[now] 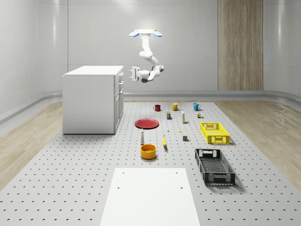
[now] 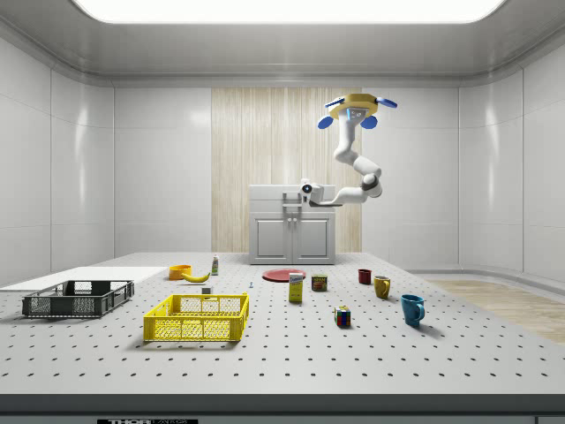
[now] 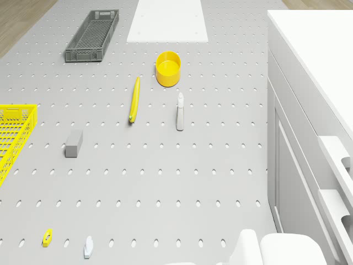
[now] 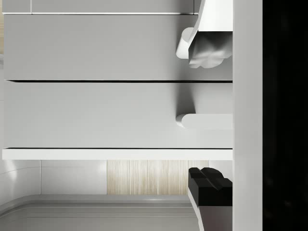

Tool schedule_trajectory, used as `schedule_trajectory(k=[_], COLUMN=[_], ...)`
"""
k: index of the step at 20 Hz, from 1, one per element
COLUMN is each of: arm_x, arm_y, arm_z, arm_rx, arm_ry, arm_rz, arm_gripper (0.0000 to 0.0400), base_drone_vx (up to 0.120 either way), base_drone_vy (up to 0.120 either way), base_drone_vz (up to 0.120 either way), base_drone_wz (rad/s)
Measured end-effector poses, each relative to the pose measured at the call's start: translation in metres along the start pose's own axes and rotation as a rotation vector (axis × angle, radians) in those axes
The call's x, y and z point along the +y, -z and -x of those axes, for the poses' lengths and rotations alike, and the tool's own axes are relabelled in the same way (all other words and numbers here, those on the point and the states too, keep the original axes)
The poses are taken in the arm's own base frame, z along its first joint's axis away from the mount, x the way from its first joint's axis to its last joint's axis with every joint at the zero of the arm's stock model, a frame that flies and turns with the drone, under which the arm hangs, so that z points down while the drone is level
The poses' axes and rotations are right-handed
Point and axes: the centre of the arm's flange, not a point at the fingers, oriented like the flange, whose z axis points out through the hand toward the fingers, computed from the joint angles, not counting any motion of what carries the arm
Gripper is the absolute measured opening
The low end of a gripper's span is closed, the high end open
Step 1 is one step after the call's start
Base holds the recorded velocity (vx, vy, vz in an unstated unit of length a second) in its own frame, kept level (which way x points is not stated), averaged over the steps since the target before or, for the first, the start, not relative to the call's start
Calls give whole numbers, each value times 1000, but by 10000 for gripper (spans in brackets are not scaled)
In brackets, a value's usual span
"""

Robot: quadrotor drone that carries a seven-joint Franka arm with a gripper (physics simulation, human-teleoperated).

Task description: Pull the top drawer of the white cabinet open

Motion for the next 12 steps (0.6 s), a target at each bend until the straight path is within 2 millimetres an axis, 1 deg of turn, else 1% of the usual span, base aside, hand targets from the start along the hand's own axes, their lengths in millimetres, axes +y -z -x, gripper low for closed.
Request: schedule_trajectory(k=[5,12], arm_x=[-2,-20], arm_y=[-8,-11], arm_z=[-3,-21], arm_rx=[0,0], arm_ry=[0,0], arm_rz=[0,0], arm_gripper=[305,305], base_drone_vx=[0,0], base_drone_vy=[0,0], base_drone_vz=[0,0], base_drone_wz=[0,0])
